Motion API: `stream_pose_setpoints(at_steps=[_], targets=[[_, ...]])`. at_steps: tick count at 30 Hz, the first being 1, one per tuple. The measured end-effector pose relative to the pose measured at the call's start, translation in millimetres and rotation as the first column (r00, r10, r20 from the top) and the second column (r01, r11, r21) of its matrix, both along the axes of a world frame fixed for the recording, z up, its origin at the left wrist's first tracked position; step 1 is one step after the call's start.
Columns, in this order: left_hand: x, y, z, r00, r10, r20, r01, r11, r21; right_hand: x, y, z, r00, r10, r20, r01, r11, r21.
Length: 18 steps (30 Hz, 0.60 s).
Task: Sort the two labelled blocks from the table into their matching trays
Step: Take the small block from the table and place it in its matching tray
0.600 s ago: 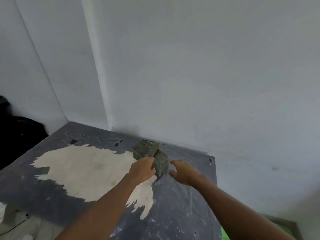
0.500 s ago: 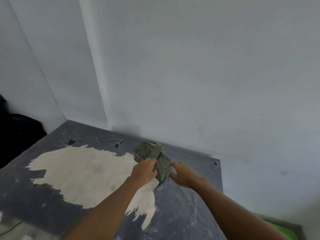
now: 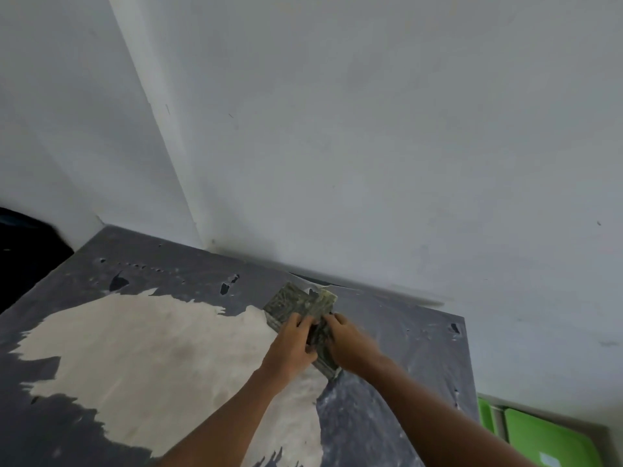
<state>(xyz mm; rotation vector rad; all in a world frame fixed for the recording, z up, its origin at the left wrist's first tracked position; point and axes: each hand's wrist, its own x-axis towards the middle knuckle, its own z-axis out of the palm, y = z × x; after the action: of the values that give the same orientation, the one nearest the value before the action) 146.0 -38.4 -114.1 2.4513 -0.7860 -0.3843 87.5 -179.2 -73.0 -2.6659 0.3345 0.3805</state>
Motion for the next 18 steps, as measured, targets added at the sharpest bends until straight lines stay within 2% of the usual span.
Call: stream_pose_setpoints(at_steps=[2,4,8,11,18], targets=[[6.3,2.2,5.5,0.991,0.061,-0.117,-0.080,0.984,-0.160,3.4,-3.3,-2.4,1.000,0.005,0.023,-0.005,1.000,-0.022],[11.4,1.7,17.3,0.955,0.158,-0.251,-0.227,0.934,-0.277,4.5,-8.0,-2.2,0.997,-0.005,0.072,0.008,0.999,-0.043],[15.4,-4.3,37.4,0.785,0.214,-0.581,-0.469,0.818,-0.334,-2.1,-22.1,2.5,0.989,-0.011,0.146,0.006,0.999,0.036],[11.2,-8.0,42.7,0.760,0.181,-0.625,-0.476,0.809,-0.344,-12.6,-32.1,5.1,0.979,-0.040,0.201,0.027,0.997,0.069],[-4.0,-20.7,40.9,0.798,0.135,-0.588,-0.415,0.830,-0.373,-39.2,-49.4,4.4,0.970,-0.060,0.234,0.042,0.996,0.081]])
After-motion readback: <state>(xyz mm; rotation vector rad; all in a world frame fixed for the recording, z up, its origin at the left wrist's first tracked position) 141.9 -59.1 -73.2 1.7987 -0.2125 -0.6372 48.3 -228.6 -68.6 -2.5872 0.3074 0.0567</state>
